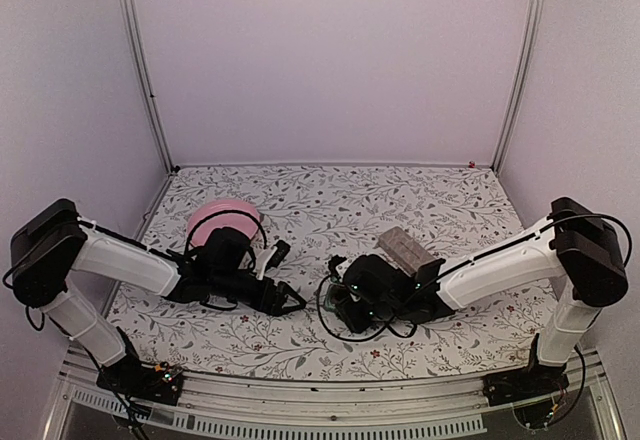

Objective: Organize the sunglasses
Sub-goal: Adjust the sunglasses in the sunglasses case, then close the case with sunglasses at the center of the board, then open the case with the sunglasses at the center of the board.

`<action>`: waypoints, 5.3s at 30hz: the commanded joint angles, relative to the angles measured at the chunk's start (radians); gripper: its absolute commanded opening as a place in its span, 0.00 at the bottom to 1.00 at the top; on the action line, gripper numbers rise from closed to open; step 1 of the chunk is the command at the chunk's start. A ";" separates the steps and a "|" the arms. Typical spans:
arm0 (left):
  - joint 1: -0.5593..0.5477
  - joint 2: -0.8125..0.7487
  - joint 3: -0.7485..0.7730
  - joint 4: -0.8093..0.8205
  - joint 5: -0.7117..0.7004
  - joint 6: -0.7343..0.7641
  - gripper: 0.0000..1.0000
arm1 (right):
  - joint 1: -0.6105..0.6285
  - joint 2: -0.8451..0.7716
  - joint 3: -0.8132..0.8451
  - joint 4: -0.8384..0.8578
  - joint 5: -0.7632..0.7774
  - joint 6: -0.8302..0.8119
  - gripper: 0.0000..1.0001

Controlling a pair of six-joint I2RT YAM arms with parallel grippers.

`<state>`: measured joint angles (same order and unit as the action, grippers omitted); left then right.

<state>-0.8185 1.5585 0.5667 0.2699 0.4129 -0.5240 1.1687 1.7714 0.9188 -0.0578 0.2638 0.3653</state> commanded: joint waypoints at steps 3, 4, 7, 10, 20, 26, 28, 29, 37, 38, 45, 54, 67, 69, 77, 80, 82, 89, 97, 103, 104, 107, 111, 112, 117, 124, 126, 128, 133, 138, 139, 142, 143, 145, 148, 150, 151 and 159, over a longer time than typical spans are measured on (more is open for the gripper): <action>-0.007 0.015 0.006 0.010 0.011 0.012 0.77 | -0.006 -0.087 -0.034 -0.014 -0.017 0.000 0.54; -0.008 0.015 0.005 0.013 0.009 0.012 0.77 | -0.006 -0.103 -0.039 -0.008 -0.024 0.001 0.55; -0.010 0.017 0.000 0.030 0.004 0.012 0.77 | -0.005 -0.155 -0.057 0.001 -0.035 0.010 0.56; -0.010 0.017 -0.008 0.059 0.005 0.012 0.77 | -0.011 -0.220 -0.070 -0.004 -0.039 0.016 0.57; -0.059 0.031 0.028 0.076 -0.070 0.082 0.77 | -0.156 -0.414 -0.117 -0.076 -0.106 0.012 0.62; -0.125 0.087 0.083 0.050 -0.173 0.211 0.78 | -0.297 -0.416 -0.127 -0.102 -0.230 -0.028 0.66; -0.145 0.115 0.108 0.038 -0.200 0.254 0.79 | -0.334 -0.406 -0.133 -0.099 -0.280 -0.041 0.66; -0.154 0.133 0.122 0.032 -0.209 0.271 0.79 | -0.351 -0.399 -0.135 -0.097 -0.308 -0.047 0.66; -0.195 0.243 0.199 0.002 -0.288 0.361 0.80 | -0.424 -0.343 -0.157 -0.047 -0.482 -0.075 0.64; -0.199 0.254 0.207 -0.003 -0.298 0.371 0.79 | -0.433 -0.336 -0.159 -0.038 -0.500 -0.076 0.64; -0.225 0.310 0.233 -0.009 -0.356 0.408 0.76 | -0.446 -0.294 -0.166 0.011 -0.574 -0.064 0.53; -0.239 0.352 0.233 0.003 -0.391 0.420 0.69 | -0.446 -0.290 -0.213 0.067 -0.608 -0.024 0.38; -0.240 0.377 0.193 0.087 -0.413 0.375 0.61 | -0.351 -0.315 -0.280 0.112 -0.527 0.024 0.26; -0.240 0.379 0.187 0.100 -0.411 0.370 0.60 | -0.329 -0.319 -0.283 0.113 -0.506 0.029 0.25; -0.239 0.385 0.154 0.161 -0.401 0.338 0.59 | -0.257 -0.315 -0.293 0.113 -0.439 0.061 0.24; -0.239 0.384 0.142 0.181 -0.397 0.327 0.58 | -0.228 -0.295 -0.286 0.108 -0.410 0.069 0.24; -0.239 0.383 0.134 0.192 -0.393 0.321 0.58 | -0.216 -0.284 -0.285 0.104 -0.395 0.073 0.24; -0.239 0.381 0.120 0.204 -0.379 0.307 0.58 | -0.188 -0.256 -0.284 0.105 -0.372 0.092 0.24; -0.240 0.335 0.084 0.171 -0.385 0.300 0.61 | -0.188 -0.360 -0.274 0.047 -0.318 0.071 0.38; -0.240 0.279 0.042 0.135 -0.392 0.288 0.70 | -0.188 -0.416 -0.254 -0.062 -0.256 -0.011 0.69; -0.240 0.268 0.038 0.129 -0.394 0.287 0.71 | -0.188 -0.410 -0.250 -0.076 -0.256 -0.034 0.75; -0.240 0.250 0.028 0.119 -0.398 0.285 0.73 | -0.188 -0.374 -0.226 -0.116 -0.267 -0.087 0.86; -0.240 0.237 0.027 0.114 -0.388 0.276 0.74 | -0.186 -0.309 -0.186 -0.142 -0.273 -0.143 0.95; -0.240 0.235 0.027 0.115 -0.386 0.272 0.74 | -0.186 -0.291 -0.174 -0.144 -0.276 -0.157 0.96; -0.241 0.235 0.027 0.121 -0.363 0.259 0.74 | -0.187 -0.188 -0.103 -0.164 -0.265 -0.212 0.96; -0.241 0.224 0.022 0.123 -0.357 0.254 0.74 | -0.186 -0.083 -0.033 -0.191 -0.261 -0.275 0.88; -0.241 0.224 0.019 0.132 -0.349 0.244 0.75 | -0.186 -0.075 -0.027 -0.188 -0.262 -0.279 0.82; -0.240 0.226 0.014 0.147 -0.338 0.229 0.75 | -0.187 -0.078 -0.032 -0.176 -0.264 -0.273 0.72; -0.217 0.215 -0.025 0.231 -0.278 0.170 0.78 | -0.197 -0.124 -0.058 -0.120 -0.293 -0.203 0.51; -0.158 0.208 -0.066 0.379 -0.159 0.065 0.79 | -0.217 -0.188 -0.114 -0.025 -0.362 -0.076 0.41; -0.145 0.212 -0.066 0.409 -0.134 0.042 0.79 | -0.220 -0.196 -0.126 -0.002 -0.378 -0.058 0.40; -0.114 0.231 -0.059 0.487 -0.079 -0.036 0.78 | -0.225 -0.220 -0.160 0.072 -0.405 0.020 0.36; -0.104 0.241 -0.057 0.515 -0.060 -0.070 0.77 | -0.227 -0.225 -0.170 0.092 -0.410 0.044 0.36; -0.084 0.267 -0.052 0.582 -0.021 -0.137 0.76 | -0.226 -0.232 -0.184 0.127 -0.422 0.082 0.35; -0.068 0.318 -0.040 0.698 0.031 -0.222 0.75 | -0.226 -0.230 -0.190 0.143 -0.418 0.108 0.34; -0.060 0.353 -0.027 0.754 0.057 -0.266 0.74 | -0.224 -0.226 -0.195 0.146 -0.406 0.118 0.33; -0.057 0.371 -0.020 0.781 0.069 -0.288 0.74 | -0.222 -0.225 -0.198 0.150 -0.405 0.122 0.33; -0.051 0.480 0.026 0.895 0.108 -0.367 0.62 | -0.215 -0.235 -0.239 0.241 -0.442 0.155 0.32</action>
<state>-0.8799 2.0045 0.5777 1.0828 0.4820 -0.8322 0.9489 1.5730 0.6956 0.0711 -0.1455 0.4843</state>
